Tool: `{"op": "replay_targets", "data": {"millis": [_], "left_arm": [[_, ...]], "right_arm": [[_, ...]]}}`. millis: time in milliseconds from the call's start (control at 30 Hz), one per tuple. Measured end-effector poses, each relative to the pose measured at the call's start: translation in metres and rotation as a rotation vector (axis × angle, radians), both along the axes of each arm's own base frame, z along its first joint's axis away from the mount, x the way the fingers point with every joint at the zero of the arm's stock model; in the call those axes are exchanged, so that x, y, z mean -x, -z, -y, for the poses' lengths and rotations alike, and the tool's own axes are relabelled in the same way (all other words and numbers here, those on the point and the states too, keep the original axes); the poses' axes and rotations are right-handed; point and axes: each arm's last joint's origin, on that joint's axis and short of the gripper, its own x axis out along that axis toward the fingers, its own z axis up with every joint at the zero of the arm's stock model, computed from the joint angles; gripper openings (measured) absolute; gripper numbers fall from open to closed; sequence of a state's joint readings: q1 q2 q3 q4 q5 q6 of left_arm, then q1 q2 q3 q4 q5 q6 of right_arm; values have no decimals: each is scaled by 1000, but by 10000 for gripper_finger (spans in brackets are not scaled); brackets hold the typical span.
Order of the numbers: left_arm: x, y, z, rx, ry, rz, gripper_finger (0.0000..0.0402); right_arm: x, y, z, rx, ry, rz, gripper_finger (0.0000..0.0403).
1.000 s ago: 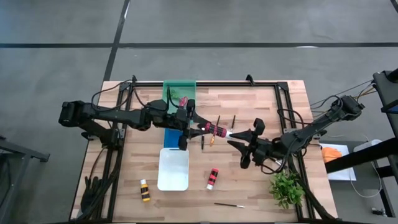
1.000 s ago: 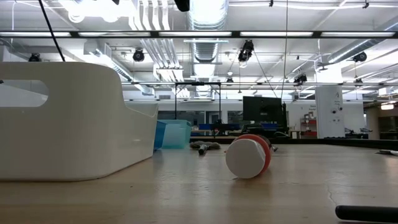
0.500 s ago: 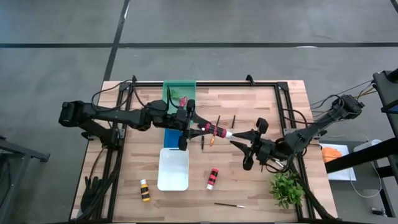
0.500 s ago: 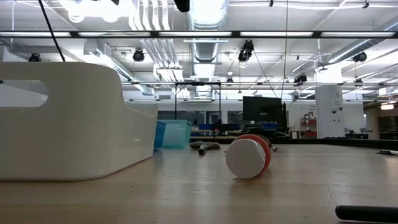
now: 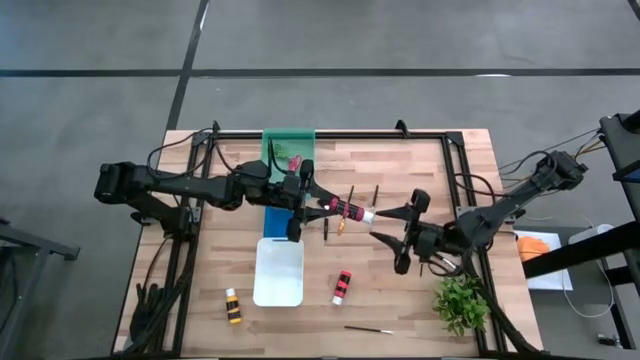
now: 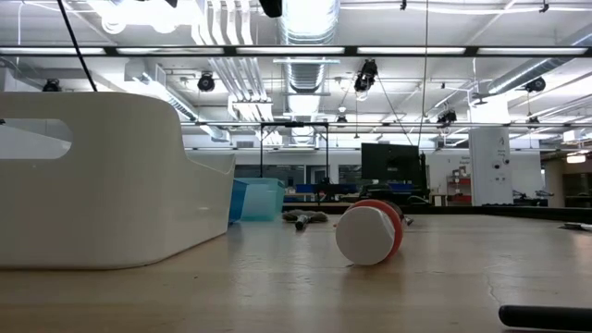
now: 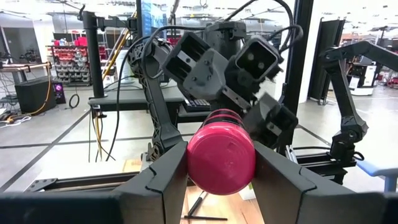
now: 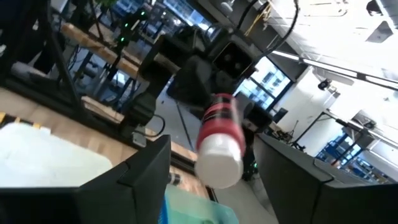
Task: Pick & Place Paint Supplies
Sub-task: Put the red paint bottle into the blue bin
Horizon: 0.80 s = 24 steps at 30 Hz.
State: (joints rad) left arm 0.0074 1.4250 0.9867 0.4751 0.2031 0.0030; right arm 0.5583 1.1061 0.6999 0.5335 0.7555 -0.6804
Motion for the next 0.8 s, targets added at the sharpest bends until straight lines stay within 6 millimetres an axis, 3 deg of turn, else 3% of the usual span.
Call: {"op": "replay_targets", "data": {"millis": [800], "left_arm": [[0,-1,2,-7,7,10,162]], "right_arm": [[-10,2,16,5,32,-4,232]]}}
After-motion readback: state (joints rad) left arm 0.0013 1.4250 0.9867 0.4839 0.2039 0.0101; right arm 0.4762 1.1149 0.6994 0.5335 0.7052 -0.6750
